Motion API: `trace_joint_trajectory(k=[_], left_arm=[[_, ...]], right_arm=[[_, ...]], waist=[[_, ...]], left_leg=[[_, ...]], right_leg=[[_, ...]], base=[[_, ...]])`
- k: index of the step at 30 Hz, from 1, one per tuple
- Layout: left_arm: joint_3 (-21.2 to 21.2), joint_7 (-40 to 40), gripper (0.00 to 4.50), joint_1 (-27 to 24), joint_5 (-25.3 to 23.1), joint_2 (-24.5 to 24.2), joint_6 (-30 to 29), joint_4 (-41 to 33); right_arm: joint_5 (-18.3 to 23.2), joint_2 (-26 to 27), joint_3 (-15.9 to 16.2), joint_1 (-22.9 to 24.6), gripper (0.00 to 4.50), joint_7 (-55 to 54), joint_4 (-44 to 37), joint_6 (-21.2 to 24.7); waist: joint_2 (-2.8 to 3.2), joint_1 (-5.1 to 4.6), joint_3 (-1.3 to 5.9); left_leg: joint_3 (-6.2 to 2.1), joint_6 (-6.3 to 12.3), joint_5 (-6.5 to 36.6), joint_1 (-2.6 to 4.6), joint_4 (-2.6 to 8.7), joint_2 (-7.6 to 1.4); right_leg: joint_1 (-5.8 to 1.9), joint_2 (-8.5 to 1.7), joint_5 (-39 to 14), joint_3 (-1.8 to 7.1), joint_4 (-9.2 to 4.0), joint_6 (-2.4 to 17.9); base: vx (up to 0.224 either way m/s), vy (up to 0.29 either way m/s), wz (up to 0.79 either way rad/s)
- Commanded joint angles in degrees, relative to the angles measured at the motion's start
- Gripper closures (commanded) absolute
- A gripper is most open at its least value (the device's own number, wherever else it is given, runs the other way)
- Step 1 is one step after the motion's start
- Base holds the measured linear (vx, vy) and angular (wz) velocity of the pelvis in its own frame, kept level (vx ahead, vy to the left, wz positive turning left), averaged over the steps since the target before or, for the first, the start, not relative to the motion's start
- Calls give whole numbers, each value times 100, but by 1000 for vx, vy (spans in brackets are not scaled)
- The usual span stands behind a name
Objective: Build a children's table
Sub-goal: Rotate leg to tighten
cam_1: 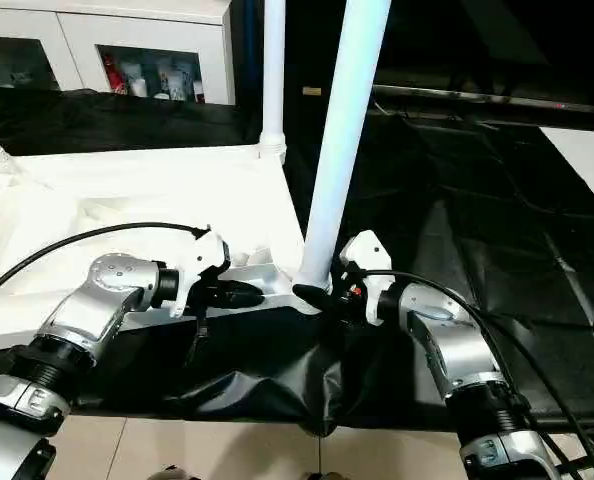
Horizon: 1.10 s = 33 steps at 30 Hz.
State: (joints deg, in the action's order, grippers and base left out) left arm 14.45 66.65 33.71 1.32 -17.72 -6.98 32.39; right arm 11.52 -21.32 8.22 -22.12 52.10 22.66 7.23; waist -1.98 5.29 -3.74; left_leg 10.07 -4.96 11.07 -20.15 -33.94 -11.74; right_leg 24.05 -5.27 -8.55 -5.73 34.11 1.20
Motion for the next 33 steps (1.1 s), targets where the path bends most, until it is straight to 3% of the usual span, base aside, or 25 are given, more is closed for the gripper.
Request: trace_joint_trajectory(k=[1, 6, 10, 13, 14, 16, 19, 22, 23, 24, 31, 32, 33], left_arm=[[38, 91, 450, 16, 147, 60, 44, -235], [-13, -243, 450, 79, 19, 107, 53, -96], [-146, -1195, 450, 255, -274, 278, 27, 327], [-345, -2078, 450, 405, -324, 619, -97, 620], [-404, -2400, 450, 465, -344, 738, -150, 728], [-577, -3140, 450, 623, -341, 1003, -241, 1011], [-766, -3799, 450, 814, -280, 1269, -262, 1345], [-852, -4401, 450, 1073, -323, 1469, -100, 1792], [-859, -4489, 450, 1162, -343, 1516, -58, 1922], [-861, -4525, 450, 1227, -358, 1546, -15, 2005], [-795, -4314, 450, 1304, -377, 1546, 130, 2097], [-762, -4097, 450, 1274, -351, 1532, 203, 2044], [-785, -3957, 450, 1268, -291, 1529, 245, 2026]], right_arm=[[35, 29, -20, -24, 178, 100, -10, -22], [-60, 230, -128, -64, 181, -372, 257, -65], [-127, 636, -388, -158, 181, -1338, 532, -23], [-121, 1238, -801, -413, 181, -2733, 900, 101], [-123, 1414, -899, -507, 181, -3095, 1036, 94], [-142, 1740, -1000, -717, 182, -3669, 1366, 26], [-341, 1996, -881, -948, 182, -4093, 1741, -141], [-608, 2222, -668, -1218, 182, -4308, 2111, -362], [-645, 2301, -664, -1315, 182, -4344, 2246, -426], [-671, 2351, -654, -1390, 182, -4325, 2351, -489], [-692, 2374, -763, -1505, 182, -4386, 2508, -687], [-713, 2310, -789, -1499, 126, -4388, 2504, -738], [-719, 2269, -806, -1496, 113, -4365, 2503, -790]], waist=[[-91, -5, 439], [-91, -15, 437], [-98, -43, 432], [-101, -78, 431], [-107, -89, 450], [-103, -120, 451], [-109, -100, 464], [-146, -114, 498], [-142, -129, 502], [-158, -196, 486], [-163, -230, 473], [-146, -229, 469], [-153, -227, 465]], left_leg=[[5, 390, 763, -27, 376, -136], [3, 357, 806, -27, 380, -134], [-2, 209, 958, 0, 394, -128], [-6, 135, 993, -14, 407, -123], [-15, 31, 1004, 6, 402, -115], [3, 72, 993, -2, 396, -114], [3, 90, 865, -4, 382, -93], [-4, 225, 672, -79, 362, -79], [-16, 227, 632, -92, 371, -73], [-11, 231, 748, -68, 369, -69], [-7, 317, 841, -42, 370, -91], [-7, 322, 866, -34, 372, -92], [-2, 312, 892, -27, 374, -92]], right_leg=[[-372, -326, -1640, 304, -358, 965], [-369, -330, -1721, 300, -369, 960], [-348, -323, -2020, 295, -414, 827], [-341, -320, -2069, 296, -419, 804], [-338, -331, -2187, 285, -431, 738], [-315, -332, -2114, 300, -425, 783], [-340, -312, -1815, 292, -404, 814], [-396, -296, -1275, 290, -316, 870], [-416, -302, -1286, 280, -317, 841], [-387, -295, -1454, 274, -361, 825], [-376, -300, -1506, 285, -374, 926], [-373, -303, -1511, 285, -377, 948], [-371, -306, -1551, 283, -389, 956]], base=[[0, 0, 0], [0, 0, 0], [0, 0, 0], [0, 0, 0], [0, 0, 0], [0, 0, 0], [0, 0, 0], [0, 0, 0], [0, 0, 0], [0, 0, 0], [0, 0, 0], [0, 0, 0], [0, 0, 0]])
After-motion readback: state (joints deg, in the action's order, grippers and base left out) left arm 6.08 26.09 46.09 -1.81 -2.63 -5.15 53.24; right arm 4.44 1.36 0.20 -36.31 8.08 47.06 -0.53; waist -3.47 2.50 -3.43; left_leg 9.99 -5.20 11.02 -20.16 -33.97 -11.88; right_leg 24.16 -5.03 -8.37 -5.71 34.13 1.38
